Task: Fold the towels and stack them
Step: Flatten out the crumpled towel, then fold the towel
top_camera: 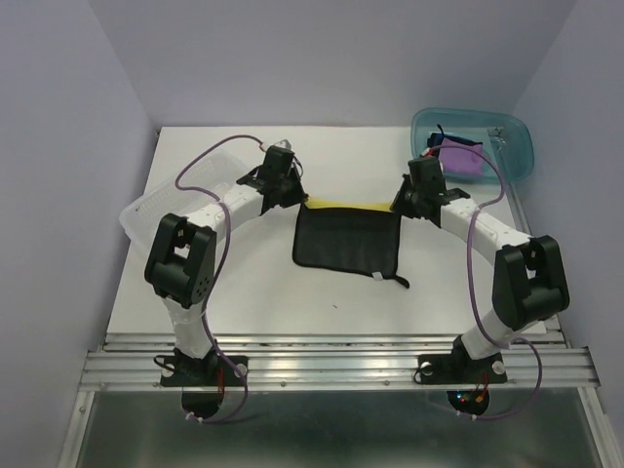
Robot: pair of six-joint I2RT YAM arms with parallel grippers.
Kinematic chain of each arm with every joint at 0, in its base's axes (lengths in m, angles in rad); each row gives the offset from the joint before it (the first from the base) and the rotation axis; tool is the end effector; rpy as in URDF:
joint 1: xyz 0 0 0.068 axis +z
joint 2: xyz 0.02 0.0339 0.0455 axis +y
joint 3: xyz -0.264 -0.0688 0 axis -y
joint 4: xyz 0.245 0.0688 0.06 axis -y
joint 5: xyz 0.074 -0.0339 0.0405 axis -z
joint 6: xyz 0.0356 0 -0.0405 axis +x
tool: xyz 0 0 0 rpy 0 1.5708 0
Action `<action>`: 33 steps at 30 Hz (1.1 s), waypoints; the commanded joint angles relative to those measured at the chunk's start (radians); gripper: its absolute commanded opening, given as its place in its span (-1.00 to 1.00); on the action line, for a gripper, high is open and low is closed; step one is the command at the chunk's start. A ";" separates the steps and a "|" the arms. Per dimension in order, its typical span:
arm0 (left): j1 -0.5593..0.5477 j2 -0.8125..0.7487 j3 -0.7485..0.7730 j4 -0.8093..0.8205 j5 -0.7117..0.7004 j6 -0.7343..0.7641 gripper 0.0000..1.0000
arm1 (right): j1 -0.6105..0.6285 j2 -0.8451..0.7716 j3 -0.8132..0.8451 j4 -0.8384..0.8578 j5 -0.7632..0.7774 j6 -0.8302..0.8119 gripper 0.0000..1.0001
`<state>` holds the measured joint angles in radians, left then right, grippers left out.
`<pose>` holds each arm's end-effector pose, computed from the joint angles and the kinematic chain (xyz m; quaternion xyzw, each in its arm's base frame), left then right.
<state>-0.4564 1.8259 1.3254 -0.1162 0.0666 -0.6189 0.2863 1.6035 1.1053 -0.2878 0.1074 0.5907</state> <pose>0.3757 -0.1871 0.2407 -0.0568 0.8862 -0.2604 0.3790 0.3367 0.0951 0.2356 0.1602 0.9089 0.1172 0.3668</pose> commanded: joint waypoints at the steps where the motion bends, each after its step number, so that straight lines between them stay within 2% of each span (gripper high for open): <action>1: 0.018 -0.037 0.023 -0.023 -0.005 0.053 -1.00 | -0.018 -0.027 0.012 -0.005 -0.034 -0.023 -0.99; 10: -0.001 -0.111 -0.109 -0.042 0.025 0.044 -1.00 | -0.016 -0.151 -0.153 -0.030 -0.140 0.014 -0.98; 20: -0.060 -0.163 -0.170 -0.103 -0.059 0.027 -1.00 | -0.003 -0.246 -0.318 -0.030 -0.172 0.061 -0.97; 33: -0.084 -0.172 -0.207 -0.135 -0.129 0.008 -1.00 | 0.025 -0.247 -0.407 0.010 -0.189 0.090 -0.92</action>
<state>-0.5446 1.7039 1.1320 -0.2169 0.0284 -0.6186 0.3115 1.3754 0.7277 -0.2958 -0.1108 0.6762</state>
